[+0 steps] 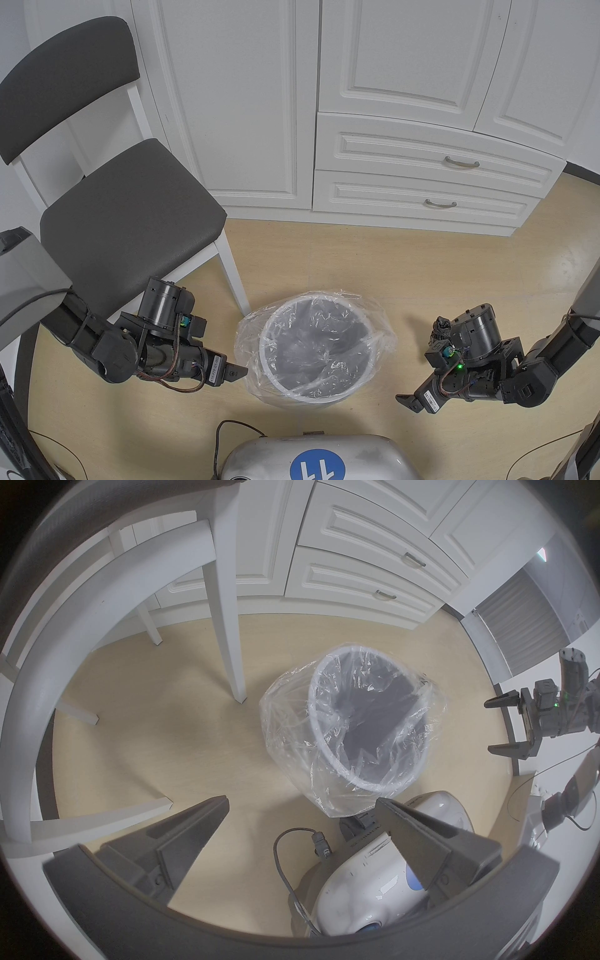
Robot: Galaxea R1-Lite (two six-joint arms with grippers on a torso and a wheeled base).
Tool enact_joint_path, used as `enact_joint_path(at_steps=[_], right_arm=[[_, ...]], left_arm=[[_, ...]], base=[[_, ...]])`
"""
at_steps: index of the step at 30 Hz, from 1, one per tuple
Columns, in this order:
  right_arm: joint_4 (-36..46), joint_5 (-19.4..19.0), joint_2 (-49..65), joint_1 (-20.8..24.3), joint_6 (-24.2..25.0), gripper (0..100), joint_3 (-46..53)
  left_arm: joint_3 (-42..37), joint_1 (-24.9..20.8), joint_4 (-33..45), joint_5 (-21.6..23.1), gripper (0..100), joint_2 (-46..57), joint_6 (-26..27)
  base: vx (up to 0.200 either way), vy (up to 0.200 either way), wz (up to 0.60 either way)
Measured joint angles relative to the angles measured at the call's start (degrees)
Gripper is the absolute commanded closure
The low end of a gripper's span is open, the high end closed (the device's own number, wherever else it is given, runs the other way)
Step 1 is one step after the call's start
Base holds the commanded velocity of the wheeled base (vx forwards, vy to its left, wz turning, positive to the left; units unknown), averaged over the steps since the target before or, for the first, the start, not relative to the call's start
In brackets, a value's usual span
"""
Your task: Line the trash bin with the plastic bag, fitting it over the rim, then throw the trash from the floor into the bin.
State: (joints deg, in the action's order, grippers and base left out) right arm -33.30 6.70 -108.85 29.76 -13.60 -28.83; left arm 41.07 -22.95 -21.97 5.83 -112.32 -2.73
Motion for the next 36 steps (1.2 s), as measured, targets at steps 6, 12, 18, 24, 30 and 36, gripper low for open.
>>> enact_joint_path(at_steps=[6, 12, 18, 24, 30, 36], right_arm=[[0.02, -0.06, -1.34, -0.02, -0.73, 0, 0.04], [-0.44, -1.01, -5.53, 0.26, -1.50, 0, -0.35], [-0.77, -2.94, -9.90, 0.37, -0.27, 0, -2.36], [-0.79, -3.27, -13.53, 0.17, 6.06, 0, -5.89], [-0.88, -3.29, -16.87, -0.71, 9.86, 0, -9.89], [-1.62, -2.94, -18.91, -1.04, 15.26, 0, -13.28]], left_arm=[[-0.04, 0.02, -0.01, -0.02, 0, 0.12, -0.02], [0.02, 0.09, -0.04, -0.04, 0, 0.15, -0.05], [0.11, 0.11, -0.12, -0.02, 0, 0.11, -0.06], [0.24, 0.16, -0.28, -0.02, 0, 0.00, -0.11], [0.35, 0.30, -0.44, -0.04, 0, -0.05, -0.16], [0.44, 0.35, -0.48, -0.02, 0, -0.18, -0.13]], base=[[0.000, 0.000, 0.00], [0.000, 0.000, 0.00], [0.000, 0.000, 0.00], [0.000, 0.000, 0.00], [0.000, 0.000, 0.00], [0.000, 0.000, 0.00]])
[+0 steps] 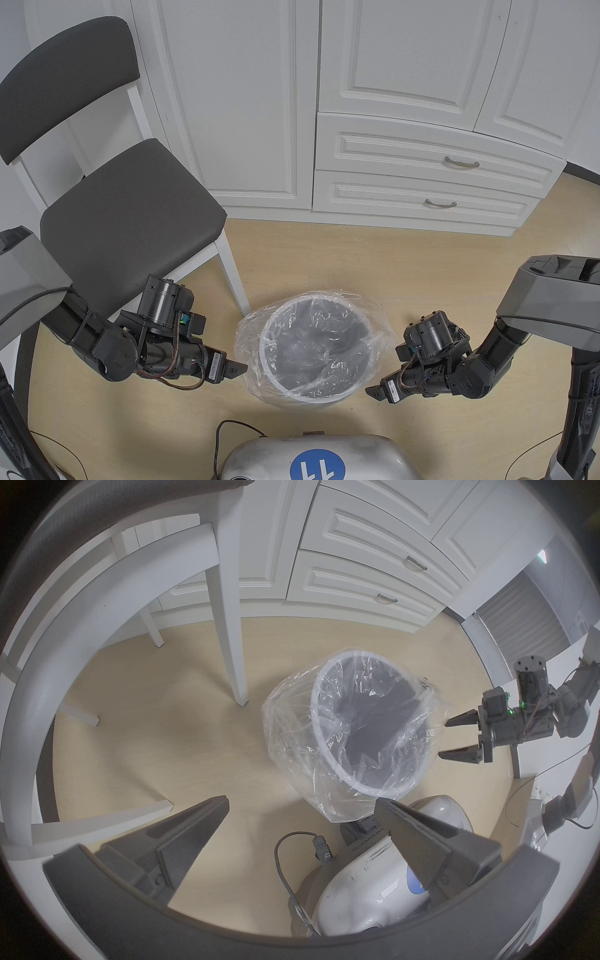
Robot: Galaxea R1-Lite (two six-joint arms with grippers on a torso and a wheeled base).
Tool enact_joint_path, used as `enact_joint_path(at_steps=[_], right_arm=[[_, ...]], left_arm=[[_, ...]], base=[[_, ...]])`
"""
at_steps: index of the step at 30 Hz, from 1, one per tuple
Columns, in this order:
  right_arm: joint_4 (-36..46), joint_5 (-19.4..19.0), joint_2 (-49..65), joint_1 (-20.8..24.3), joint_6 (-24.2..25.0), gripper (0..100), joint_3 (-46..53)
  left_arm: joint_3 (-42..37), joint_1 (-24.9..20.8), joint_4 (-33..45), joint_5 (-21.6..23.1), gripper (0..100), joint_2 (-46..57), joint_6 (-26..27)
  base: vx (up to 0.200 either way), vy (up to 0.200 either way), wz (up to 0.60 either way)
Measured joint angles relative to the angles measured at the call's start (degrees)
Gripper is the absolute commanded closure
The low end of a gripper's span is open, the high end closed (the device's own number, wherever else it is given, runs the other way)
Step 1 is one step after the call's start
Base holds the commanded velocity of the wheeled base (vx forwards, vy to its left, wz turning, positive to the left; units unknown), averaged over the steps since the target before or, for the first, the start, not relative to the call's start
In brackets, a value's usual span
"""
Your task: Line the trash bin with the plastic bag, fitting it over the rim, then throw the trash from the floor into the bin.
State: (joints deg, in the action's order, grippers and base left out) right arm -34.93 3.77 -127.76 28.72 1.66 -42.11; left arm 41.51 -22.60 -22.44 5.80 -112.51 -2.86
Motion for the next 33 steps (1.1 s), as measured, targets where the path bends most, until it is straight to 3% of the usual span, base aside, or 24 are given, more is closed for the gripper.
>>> enact_joint_path(at_steps=[8, 25, 29, 33], right_arm=[[-7.58, 0.44, -3.58, -0.96, 5.27, 0, -4.23], [-24.52, -0.27, -9.64, -1.90, 21.22, 0, -11.62], [-24.73, -0.65, -9.92, -1.85, 21.55, 0, -11.08], [-22.63, -1.32, -9.37, -1.83, 18.64, 0, -9.29]], left_arm=[[0.07, 0.11, -0.05, -0.01, 0, -0.01, -0.02], [-0.02, 0.11, -0.22, 0.00, 0, 0.05, 0.00], [-0.06, 0.11, -0.27, -0.01, 0, 0.11, 0.00], [-0.11, 0.11, -0.29, -0.01, 0, 0.18, 0.00]], base=[[0.000, 0.000, 0.00], [0.000, 0.000, 0.00], [0.000, 0.000, 0.00], [0.000, 0.000, 0.00]])
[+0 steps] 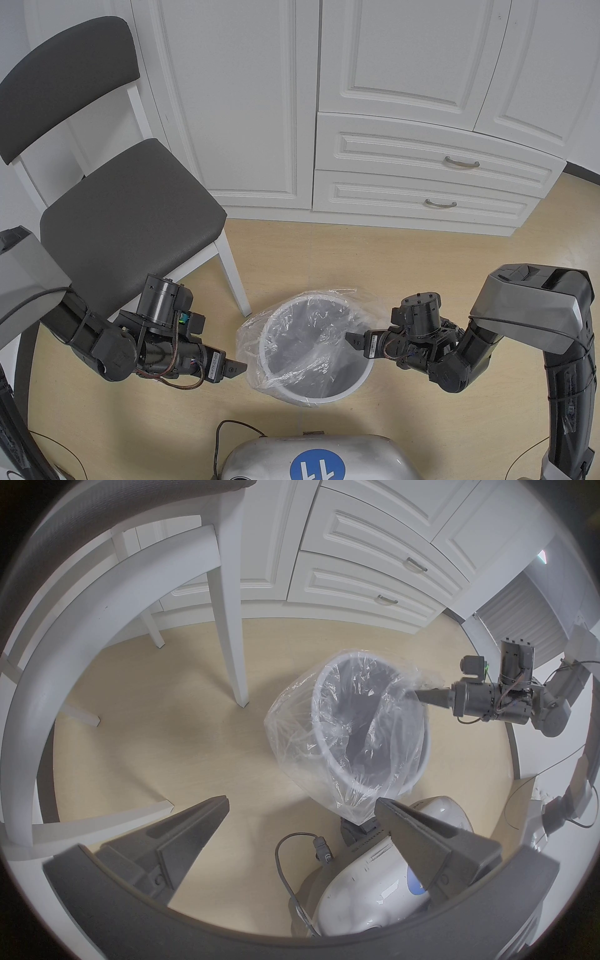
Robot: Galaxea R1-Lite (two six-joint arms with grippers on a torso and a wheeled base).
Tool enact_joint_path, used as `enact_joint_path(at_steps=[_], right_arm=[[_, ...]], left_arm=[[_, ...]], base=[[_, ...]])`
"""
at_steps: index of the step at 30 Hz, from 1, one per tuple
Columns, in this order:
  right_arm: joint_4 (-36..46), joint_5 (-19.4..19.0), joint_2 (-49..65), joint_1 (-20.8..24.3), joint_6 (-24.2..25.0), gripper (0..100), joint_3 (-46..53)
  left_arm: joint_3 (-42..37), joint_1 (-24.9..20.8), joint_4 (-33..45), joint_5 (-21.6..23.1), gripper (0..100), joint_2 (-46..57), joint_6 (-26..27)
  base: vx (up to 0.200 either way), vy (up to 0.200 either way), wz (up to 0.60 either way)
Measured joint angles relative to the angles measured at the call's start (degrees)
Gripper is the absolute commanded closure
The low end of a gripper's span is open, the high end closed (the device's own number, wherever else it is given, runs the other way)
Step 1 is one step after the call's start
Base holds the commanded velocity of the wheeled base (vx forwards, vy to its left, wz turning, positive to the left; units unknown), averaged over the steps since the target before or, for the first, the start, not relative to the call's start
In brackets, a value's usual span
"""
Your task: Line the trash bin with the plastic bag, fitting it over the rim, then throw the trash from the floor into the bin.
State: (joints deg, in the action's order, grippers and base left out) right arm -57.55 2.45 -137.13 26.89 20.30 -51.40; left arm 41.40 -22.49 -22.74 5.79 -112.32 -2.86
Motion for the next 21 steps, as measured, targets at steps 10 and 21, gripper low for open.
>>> enact_joint_path(at_steps=[10, 21], right_arm=[[20.00, -0.65, 8.02, -1.10, -9.13, 0, 4.44], [28.05, -3.45, 19.52, -0.79, -11.43, 0, 6.83]], left_arm=[[-0.11, -0.05, 0.00, 0.01, 0, 0.09, 0.00], [-0.22, -0.05, 0.05, 0.01, 0, 0.55, 0.00]], base=[[0.000, 0.000, 0.00], [0.000, 0.000, 0.00]])
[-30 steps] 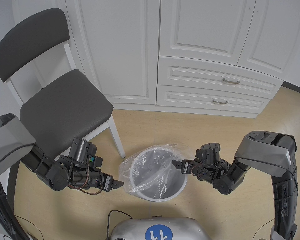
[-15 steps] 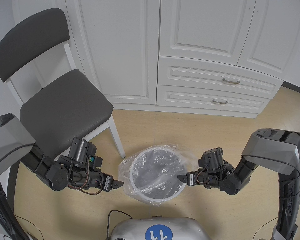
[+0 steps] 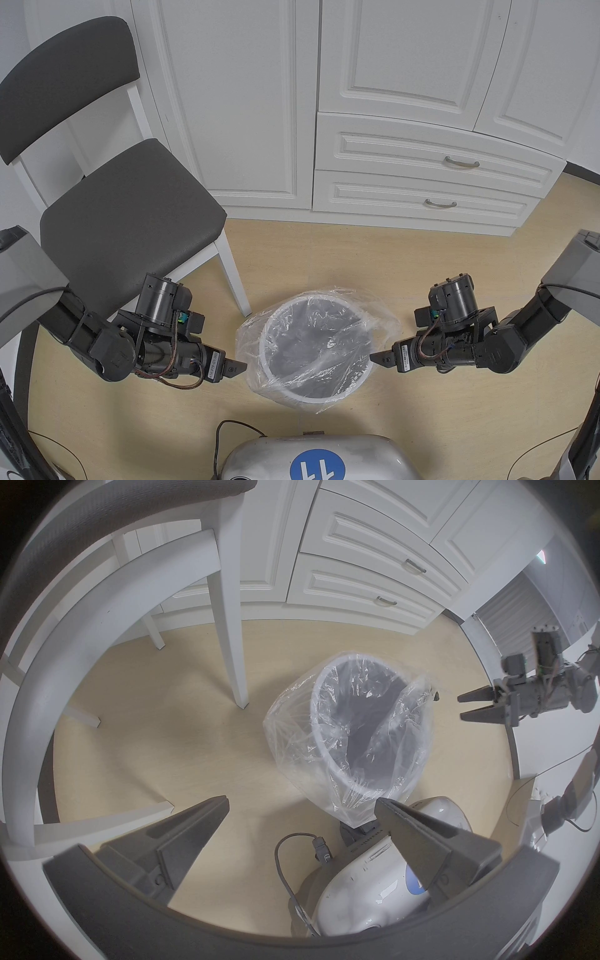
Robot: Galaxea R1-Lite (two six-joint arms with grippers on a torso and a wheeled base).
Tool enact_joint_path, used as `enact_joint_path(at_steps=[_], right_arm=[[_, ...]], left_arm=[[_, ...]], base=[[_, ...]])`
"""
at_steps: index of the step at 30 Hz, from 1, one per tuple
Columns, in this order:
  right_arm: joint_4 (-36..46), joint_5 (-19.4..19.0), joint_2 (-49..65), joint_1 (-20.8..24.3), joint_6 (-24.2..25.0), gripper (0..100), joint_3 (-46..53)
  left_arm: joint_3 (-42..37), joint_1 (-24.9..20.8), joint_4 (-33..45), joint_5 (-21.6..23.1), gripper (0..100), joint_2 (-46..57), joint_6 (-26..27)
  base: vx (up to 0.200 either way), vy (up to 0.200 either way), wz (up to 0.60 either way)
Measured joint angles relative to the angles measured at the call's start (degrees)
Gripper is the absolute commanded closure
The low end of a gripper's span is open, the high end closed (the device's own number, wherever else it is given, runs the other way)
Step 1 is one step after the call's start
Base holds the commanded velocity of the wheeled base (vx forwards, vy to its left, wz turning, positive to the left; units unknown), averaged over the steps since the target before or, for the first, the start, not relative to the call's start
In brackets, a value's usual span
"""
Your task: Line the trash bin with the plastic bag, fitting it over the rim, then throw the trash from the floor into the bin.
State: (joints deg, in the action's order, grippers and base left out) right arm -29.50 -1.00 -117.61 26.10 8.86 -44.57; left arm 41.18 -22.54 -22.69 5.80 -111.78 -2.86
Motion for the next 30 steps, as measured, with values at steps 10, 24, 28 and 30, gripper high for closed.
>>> enact_joint_path(at_steps=[10, 24, 28, 30], right_arm=[[0.96, 1.55, 4.91, 7.94, 5.58, 0, -2.15], [35.49, 15.23, 0.17, 17.09, 5.50, 0, -33.07], [47.04, 20.52, -4.49, 19.98, 9.61, 0, -44.20], [52.65, 22.46, -7.25, 21.36, 12.89, 0, -49.09]], left_arm=[[-0.11, 0.22, 0.20, -0.09, 0, 1.16, -0.06], [-0.63, 1.27, 0.02, -0.44, 0, 5.11, 0.24], [-0.80, 2.15, 0.00, -0.41, 0, 6.90, 0.30], [-0.87, 2.71, -0.02, -0.34, 0, 7.73, 0.46]], base=[[0.000, 0.000, 0.00], [0.000, 0.000, 0.00], [0.000, 0.000, 0.00], [0.000, 0.000, 0.00]])
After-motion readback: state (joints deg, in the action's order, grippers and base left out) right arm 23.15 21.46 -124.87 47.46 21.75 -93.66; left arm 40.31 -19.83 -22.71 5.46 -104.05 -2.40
